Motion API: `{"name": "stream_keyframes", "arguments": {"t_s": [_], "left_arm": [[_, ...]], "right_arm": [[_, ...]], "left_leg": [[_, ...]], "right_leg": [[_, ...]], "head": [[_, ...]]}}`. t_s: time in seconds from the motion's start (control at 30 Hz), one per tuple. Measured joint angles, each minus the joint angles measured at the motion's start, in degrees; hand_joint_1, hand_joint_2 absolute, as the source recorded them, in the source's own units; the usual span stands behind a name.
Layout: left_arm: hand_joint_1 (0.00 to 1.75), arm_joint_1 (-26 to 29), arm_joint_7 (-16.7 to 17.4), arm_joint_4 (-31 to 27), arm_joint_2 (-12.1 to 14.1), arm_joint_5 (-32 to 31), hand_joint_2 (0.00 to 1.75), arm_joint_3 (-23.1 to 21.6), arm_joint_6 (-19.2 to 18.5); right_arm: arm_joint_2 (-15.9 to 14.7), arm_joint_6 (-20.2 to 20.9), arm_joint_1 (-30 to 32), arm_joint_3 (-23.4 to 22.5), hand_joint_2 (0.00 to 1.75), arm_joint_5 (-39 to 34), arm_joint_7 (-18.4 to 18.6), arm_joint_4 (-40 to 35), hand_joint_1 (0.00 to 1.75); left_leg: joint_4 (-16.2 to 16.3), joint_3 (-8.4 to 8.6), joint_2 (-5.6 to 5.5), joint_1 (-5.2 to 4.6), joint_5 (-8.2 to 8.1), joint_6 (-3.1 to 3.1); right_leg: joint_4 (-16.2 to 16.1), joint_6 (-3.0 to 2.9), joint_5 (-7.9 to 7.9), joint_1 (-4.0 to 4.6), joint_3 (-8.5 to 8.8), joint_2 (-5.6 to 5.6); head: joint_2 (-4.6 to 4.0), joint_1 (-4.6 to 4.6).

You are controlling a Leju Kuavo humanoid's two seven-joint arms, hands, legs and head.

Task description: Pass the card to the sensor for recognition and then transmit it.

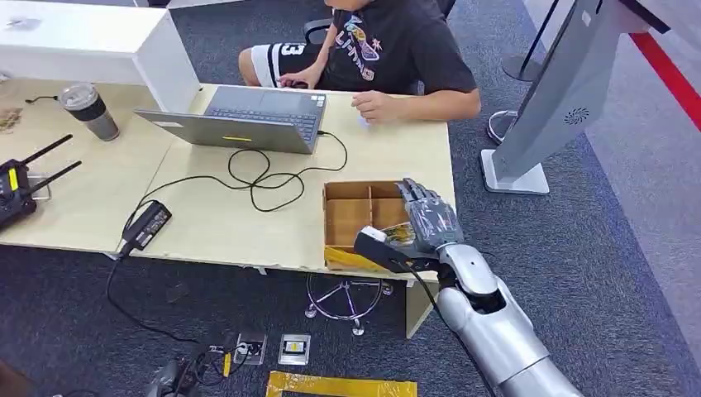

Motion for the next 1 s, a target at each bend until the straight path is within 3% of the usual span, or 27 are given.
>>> {"name": "stream_keyframes", "arguments": {"t_s": [0.37,0.57,0.63,0.77,0.83,0.9,0.93,1.0], "left_arm": [[0.00,-0.03,0.00,0.00,-0.07,-0.15,1.75,0.00,-0.07],[0.00,-0.13,0.00,0.00,-0.07,-0.22,1.75,0.00,-0.24],[0.00,-0.13,0.00,0.00,-0.07,-0.28,1.75,-0.02,-0.26],[0.00,-0.18,0.00,0.00,-0.07,-0.79,1.75,-0.02,-0.42],[0.00,-0.24,0.00,0.00,-0.07,-0.83,1.75,-0.04,-0.46],[0.00,-0.30,0.00,0.00,-0.07,-0.83,1.75,-0.02,-0.48],[0.00,-0.32,0.00,0.00,-0.07,-0.85,1.75,-0.04,-0.50],[0.00,-0.33,0.04,0.00,-0.07,-0.85,1.75,-0.04,-0.52]], "right_arm": [[0.00,0.26,-0.12,0.07,1.75,0.33,-0.04,0.63,0.19],[0.00,0.72,-0.29,0.09,1.75,0.42,-0.04,0.79,0.35],[-0.02,0.83,-0.33,0.09,1.75,0.44,-0.04,0.81,0.54],[-0.09,1.29,-0.49,0.09,1.75,0.52,-0.04,1.05,0.49],[-0.11,1.31,-0.66,0.09,1.75,0.55,-0.04,1.29,0.66],[-0.11,1.31,-0.76,0.09,1.75,0.55,-0.04,1.49,0.68],[-0.11,1.31,-0.77,0.09,1.75,0.55,-0.04,1.57,0.59],[-0.11,1.38,-0.79,0.09,1.75,0.57,-0.04,1.71,0.58]], "left_leg": [[0.00,0.00,0.00,0.00,0.00,0.00],[0.00,0.00,0.00,0.00,0.00,0.00],[0.00,0.00,0.00,0.00,0.00,0.00],[0.00,0.00,0.00,0.00,0.00,0.00],[0.00,0.00,0.00,0.00,0.00,0.00],[0.00,0.00,0.00,0.00,0.00,0.00],[0.00,0.00,0.00,0.00,0.00,0.00],[0.00,0.00,0.00,0.00,0.00,0.00]], "right_leg": [[0.00,0.00,0.00,0.00,0.00,0.00],[0.00,0.00,0.00,0.00,0.00,0.00],[0.00,0.00,0.00,0.00,0.00,0.01],[0.00,0.00,0.00,0.00,0.00,0.00],[0.00,0.00,0.00,0.00,0.00,0.01],[0.00,0.00,0.00,0.00,0.00,0.01],[0.00,0.00,0.00,0.00,0.00,0.01],[0.00,0.00,0.00,0.00,0.00,0.01]], "head": [[-0.02,0.00],[-0.02,0.00],[-0.02,0.00],[-0.02,0.00],[-0.02,0.00],[-0.02,0.00],[-0.02,0.00],[-0.02,0.00]]}}
